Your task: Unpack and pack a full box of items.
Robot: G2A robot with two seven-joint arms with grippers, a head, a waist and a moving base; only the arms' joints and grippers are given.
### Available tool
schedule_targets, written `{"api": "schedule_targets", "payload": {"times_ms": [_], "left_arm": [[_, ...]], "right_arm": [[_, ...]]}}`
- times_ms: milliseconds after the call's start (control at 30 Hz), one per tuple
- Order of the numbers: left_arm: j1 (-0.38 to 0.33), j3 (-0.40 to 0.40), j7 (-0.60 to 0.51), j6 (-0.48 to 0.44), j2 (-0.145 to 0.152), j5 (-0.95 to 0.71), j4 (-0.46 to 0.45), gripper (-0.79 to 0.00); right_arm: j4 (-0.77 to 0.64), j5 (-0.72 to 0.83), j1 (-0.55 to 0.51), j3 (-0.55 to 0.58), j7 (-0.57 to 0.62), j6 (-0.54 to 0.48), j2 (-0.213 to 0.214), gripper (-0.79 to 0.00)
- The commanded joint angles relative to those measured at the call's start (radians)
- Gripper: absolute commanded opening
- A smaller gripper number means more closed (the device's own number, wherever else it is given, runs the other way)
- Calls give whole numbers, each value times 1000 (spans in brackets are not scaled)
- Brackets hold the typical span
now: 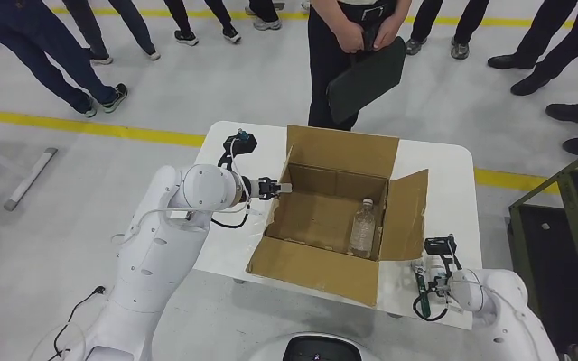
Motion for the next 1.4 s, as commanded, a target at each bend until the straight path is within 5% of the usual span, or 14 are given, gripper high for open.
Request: {"api": "schedule_targets", "payload": {"times_ms": [0, 267, 667, 800, 1167, 1367], "left_arm": [[0, 0, 0, 0, 0, 0, 0, 0], [0, 0, 0, 0, 0, 0, 0, 0], [0, 0, 0, 0, 0, 0, 0, 0], [0, 0, 0, 0, 0, 0, 0, 0], [0, 0, 0, 0, 0, 0, 0, 0], [0, 0, 0, 0, 0, 0, 0, 0]], "right_arm": [[-10, 3, -5, 4, 0, -1, 1, -785], [-170, 156, -57, 157, -9, 28, 6, -785], [-465, 860, -236, 596, -111, -132, -2, -785], [-462, 971, -267, 622, -90, -208, 1, -785], [-492, 981, -273, 600, -119, -215, 2, -785], [-559, 1018, -209, 489, -161, -90, 11, -785]]}}
